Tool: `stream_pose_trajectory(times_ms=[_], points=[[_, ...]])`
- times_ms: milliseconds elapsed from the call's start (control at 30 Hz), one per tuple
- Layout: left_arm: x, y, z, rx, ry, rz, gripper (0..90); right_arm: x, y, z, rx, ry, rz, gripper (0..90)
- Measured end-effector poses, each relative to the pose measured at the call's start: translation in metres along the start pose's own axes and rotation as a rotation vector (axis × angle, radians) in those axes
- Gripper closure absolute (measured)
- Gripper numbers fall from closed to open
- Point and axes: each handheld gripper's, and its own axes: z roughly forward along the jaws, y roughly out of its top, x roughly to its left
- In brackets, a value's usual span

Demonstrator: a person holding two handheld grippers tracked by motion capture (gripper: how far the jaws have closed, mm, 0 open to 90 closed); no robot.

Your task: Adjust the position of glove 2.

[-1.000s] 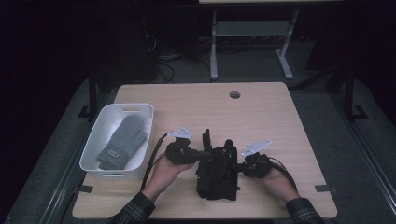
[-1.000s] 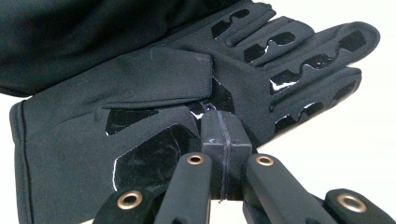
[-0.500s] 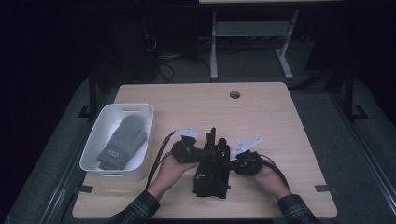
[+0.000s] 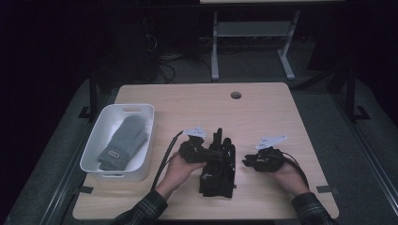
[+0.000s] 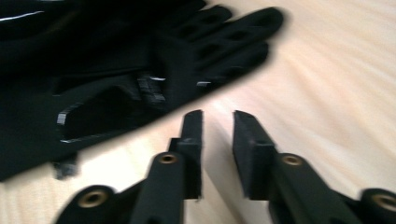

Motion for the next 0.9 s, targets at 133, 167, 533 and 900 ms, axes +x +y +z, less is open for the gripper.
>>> stream_pose_trajectory(times_ms=[133, 167, 533, 900], points=[[-0.001, 0.002, 0.013, 0.007, -0.016, 0.000, 86.8, 0.008, 0.003, 0.011, 0.028, 0.016, -0.020, 84.3], [-0.002, 0.002, 0.015, 0.003, -0.015, 0.000, 86.0, 0.008, 0.003, 0.011, 0.032, 0.017, -0.023, 85.0], [-0.012, 0.004, 0.019, 0.010, 0.000, 0.049, 75.0, -0.001, 0.000, -0.003, -0.029, -0.043, -0.003, 73.3], [-0.039, -0.003, 0.041, 0.097, -0.047, 0.127, 89.2, -0.019, -0.010, -0.013, -0.048, -0.177, 0.063, 33.3]])
